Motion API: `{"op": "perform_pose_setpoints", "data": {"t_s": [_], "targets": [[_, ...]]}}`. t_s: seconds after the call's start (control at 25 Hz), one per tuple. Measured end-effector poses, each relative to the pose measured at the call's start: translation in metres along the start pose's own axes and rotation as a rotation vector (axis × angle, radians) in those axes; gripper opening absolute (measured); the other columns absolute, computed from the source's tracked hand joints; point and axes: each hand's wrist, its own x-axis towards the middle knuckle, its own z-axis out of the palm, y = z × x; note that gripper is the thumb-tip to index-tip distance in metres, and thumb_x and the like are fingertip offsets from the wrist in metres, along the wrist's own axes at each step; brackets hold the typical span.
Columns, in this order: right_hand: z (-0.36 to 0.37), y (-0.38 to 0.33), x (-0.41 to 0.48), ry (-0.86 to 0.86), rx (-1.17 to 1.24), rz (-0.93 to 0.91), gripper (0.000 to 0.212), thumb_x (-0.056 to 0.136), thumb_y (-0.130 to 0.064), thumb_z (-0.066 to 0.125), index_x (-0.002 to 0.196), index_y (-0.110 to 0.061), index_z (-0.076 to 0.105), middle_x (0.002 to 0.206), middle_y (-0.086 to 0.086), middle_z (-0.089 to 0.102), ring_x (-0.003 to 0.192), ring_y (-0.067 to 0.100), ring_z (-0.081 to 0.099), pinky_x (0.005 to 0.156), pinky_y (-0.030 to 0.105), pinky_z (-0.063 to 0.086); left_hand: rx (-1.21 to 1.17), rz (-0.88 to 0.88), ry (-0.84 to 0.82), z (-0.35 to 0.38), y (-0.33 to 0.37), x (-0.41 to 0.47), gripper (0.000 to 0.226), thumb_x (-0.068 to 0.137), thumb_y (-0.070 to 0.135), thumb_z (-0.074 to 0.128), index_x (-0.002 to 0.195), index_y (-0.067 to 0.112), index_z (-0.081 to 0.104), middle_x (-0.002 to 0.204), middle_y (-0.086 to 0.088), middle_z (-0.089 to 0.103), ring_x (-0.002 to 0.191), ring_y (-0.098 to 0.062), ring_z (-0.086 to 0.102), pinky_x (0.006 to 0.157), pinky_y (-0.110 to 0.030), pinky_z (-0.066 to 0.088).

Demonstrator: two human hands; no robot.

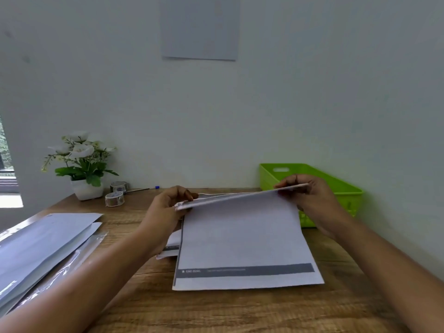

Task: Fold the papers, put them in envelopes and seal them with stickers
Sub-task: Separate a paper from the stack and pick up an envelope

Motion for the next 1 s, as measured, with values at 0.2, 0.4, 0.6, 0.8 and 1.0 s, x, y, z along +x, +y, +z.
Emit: {"op": "perform_pose_setpoints", "data": {"t_s": [0.2, 0.4, 0.6, 0.8, 1.0], "targets": [[0.001, -0.004, -0.003, -0.003, -0.087, 0.003, 0.048, 0.075, 0.02, 0.056, 0.064, -0.023, 0.074, 0.079, -0.007, 0.073, 0.077, 0.001, 0.067, 0.067, 0.016, 0.054, -0.093, -0.111, 0.009, 0.002, 0.006, -0.005, 0.029, 0.101, 0.011, 0.035, 0.084, 0.016, 0.058, 0.083, -0.008, 0.066, 0.065, -0.019, 0.065, 0.05, -0.025, 0.054], [0.007, -0.012, -0.005, 0.08, -0.148, -0.057, 0.04, 0.071, 0.022, 0.058, 0.072, -0.016, 0.07, 0.085, -0.005, 0.065, 0.073, -0.013, 0.062, 0.067, 0.003, 0.046, -0.098, -0.097, -0.064, 0.003, 0.008, -0.01, 0.026, 0.089, 0.028, 0.057, 0.112, 0.023, 0.049, 0.1, -0.013, 0.067, 0.076, -0.025, 0.067, 0.069, -0.041, 0.058], [0.005, -0.012, -0.004, 0.102, -0.16, -0.013, 0.031, 0.083, 0.008, 0.058, 0.091, -0.018, 0.072, 0.096, -0.001, 0.068, 0.084, 0.0, 0.065, 0.073, 0.017, 0.052, 0.057, -0.047, -0.034, 0.005, 0.005, -0.012, 0.063, 0.084, 0.002, 0.064, 0.124, 0.041, 0.034, 0.093, -0.013, 0.069, 0.072, -0.024, 0.07, 0.051, -0.032, 0.056], [-0.001, -0.024, -0.004, 0.022, 0.184, 0.34, 0.031, 0.091, -0.024, 0.057, 0.122, -0.026, 0.054, 0.105, 0.0, 0.067, 0.071, 0.011, 0.069, 0.054, 0.032, 0.057, 0.077, 0.016, 0.037, 0.003, -0.001, -0.007, 0.052, 0.086, 0.006, 0.063, 0.122, 0.036, 0.041, 0.108, -0.014, 0.066, 0.088, -0.028, 0.068, 0.06, -0.035, 0.057], [0.0, -0.017, -0.006, -0.138, 0.047, 0.275, 0.048, 0.078, 0.01, 0.065, 0.118, -0.016, 0.058, 0.101, 0.004, 0.073, 0.086, 0.014, 0.071, 0.068, 0.026, 0.058, -0.026, 0.055, 0.028, 0.009, -0.001, -0.007, 0.035, 0.087, -0.006, 0.056, 0.114, 0.015, 0.051, 0.108, -0.007, 0.069, 0.095, -0.019, 0.066, 0.072, -0.027, 0.054]]}}
